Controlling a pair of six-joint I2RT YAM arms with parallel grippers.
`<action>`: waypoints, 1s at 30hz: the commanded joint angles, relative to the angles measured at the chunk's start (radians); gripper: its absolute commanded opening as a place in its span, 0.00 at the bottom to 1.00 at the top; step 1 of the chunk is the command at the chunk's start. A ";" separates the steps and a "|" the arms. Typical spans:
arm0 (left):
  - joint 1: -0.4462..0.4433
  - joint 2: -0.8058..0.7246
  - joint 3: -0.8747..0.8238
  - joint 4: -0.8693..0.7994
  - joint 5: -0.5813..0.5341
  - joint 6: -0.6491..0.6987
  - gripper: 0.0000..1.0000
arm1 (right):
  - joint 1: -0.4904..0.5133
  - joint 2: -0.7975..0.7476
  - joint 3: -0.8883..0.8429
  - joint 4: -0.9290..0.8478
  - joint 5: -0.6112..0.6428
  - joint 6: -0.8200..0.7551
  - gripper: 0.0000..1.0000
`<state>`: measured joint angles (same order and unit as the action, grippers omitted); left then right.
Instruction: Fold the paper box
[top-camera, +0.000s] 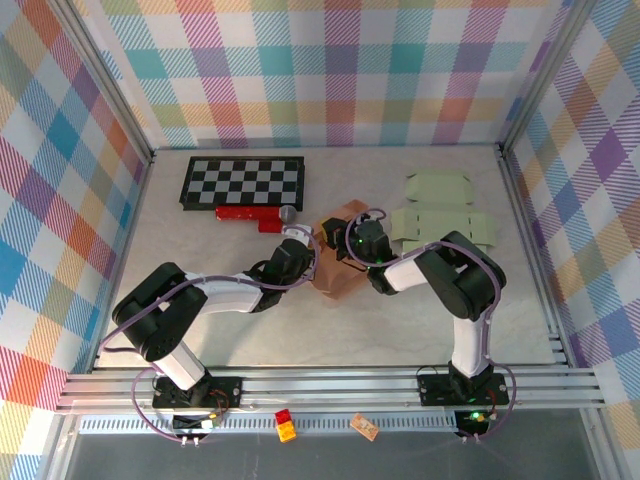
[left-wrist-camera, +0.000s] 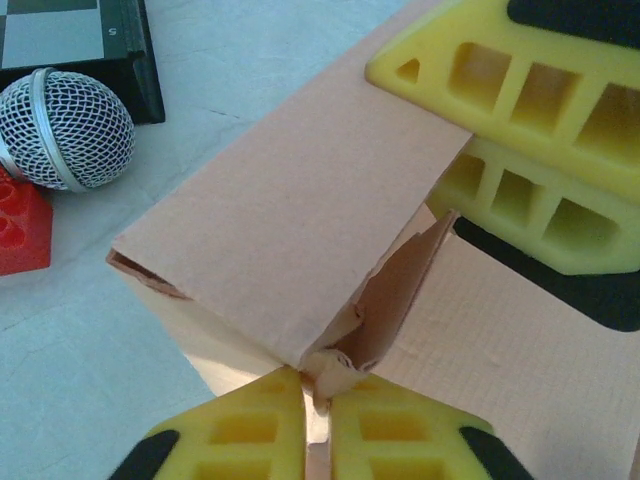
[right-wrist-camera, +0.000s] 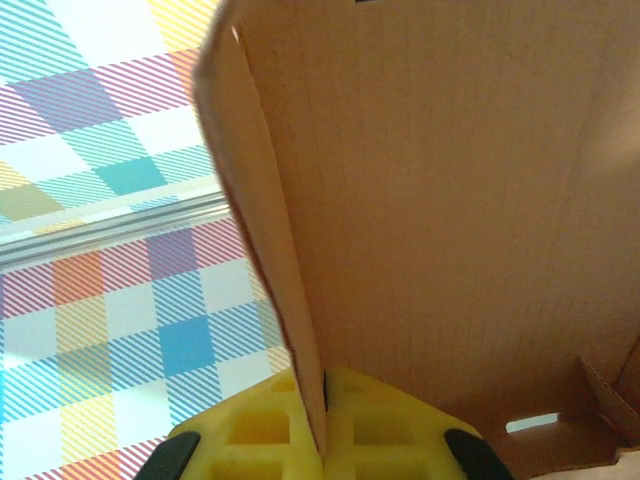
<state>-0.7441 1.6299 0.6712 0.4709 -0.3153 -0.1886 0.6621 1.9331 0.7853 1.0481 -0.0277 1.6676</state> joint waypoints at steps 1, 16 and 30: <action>0.002 -0.001 0.027 0.025 0.015 0.006 0.22 | 0.027 0.007 -0.010 -0.118 -0.130 -0.040 0.00; 0.003 0.037 0.022 0.073 -0.073 0.010 0.40 | 0.033 0.061 -0.060 0.059 -0.075 -0.029 0.00; 0.003 0.144 0.048 0.235 -0.175 0.090 0.23 | 0.042 0.047 -0.031 -0.052 -0.059 0.020 0.00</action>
<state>-0.7521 1.7447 0.6800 0.6395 -0.4366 -0.1299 0.6621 1.9686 0.7708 1.1397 0.0120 1.6596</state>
